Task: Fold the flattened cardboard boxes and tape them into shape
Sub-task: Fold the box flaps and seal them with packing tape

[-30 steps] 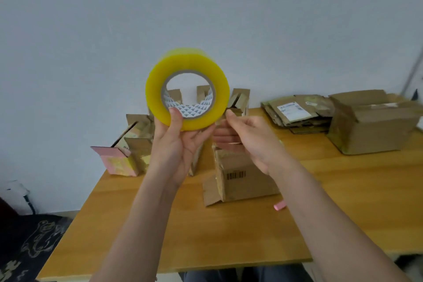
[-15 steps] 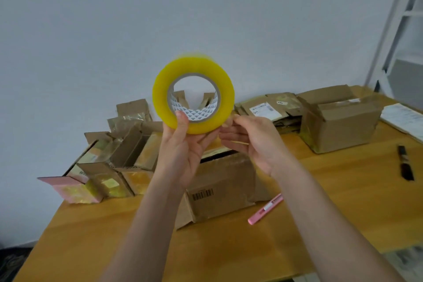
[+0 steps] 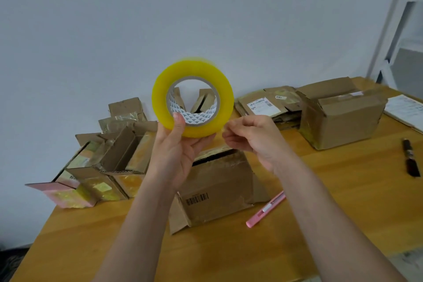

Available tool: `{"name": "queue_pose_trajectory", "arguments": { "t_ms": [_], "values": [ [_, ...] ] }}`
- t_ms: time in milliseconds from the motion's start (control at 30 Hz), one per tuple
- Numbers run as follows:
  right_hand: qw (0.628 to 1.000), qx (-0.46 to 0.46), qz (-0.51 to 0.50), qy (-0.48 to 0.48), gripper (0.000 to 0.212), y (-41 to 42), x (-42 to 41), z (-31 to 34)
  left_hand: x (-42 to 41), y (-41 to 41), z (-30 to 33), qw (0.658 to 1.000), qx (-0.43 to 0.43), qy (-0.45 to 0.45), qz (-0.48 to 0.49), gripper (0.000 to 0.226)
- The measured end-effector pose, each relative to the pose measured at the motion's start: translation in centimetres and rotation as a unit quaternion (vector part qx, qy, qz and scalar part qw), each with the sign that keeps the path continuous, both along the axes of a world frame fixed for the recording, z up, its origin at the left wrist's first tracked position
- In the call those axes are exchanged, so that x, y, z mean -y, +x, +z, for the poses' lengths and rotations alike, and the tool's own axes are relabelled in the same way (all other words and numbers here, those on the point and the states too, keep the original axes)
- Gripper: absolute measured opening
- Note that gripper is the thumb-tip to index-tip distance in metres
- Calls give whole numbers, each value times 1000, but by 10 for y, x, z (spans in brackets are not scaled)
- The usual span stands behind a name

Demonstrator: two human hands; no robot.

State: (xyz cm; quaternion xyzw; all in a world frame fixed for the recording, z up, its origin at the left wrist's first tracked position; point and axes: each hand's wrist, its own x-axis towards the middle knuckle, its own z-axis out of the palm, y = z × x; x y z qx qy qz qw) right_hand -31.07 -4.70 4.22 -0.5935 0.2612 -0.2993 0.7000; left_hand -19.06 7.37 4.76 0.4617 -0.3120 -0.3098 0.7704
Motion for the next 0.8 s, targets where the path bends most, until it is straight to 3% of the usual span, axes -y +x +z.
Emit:
{"name": "queue_pose_trajectory", "arguments": {
  "t_ms": [100, 200, 367, 500, 800],
  "values": [
    [994, -48, -98, -15, 18, -11, 21, -3, -13, 12, -1, 998, 49, 24, 26, 44],
    [994, -71, -77, -12, 16, -20, 27, -9, -26, 23, -7, 995, 84, 44, 37, 49],
    [991, -29, -61, 112, 21, -15, 18, -29, -36, 21, -21, 983, 155, 79, 54, 47],
    [994, -74, -62, 59, 19, -17, 16, -44, -39, 21, -37, 981, 157, 99, 52, 47],
    [991, -88, -92, 35, 21, -17, 12, -60, -39, 15, -60, 979, 155, 104, 83, 52]
  ]
}}
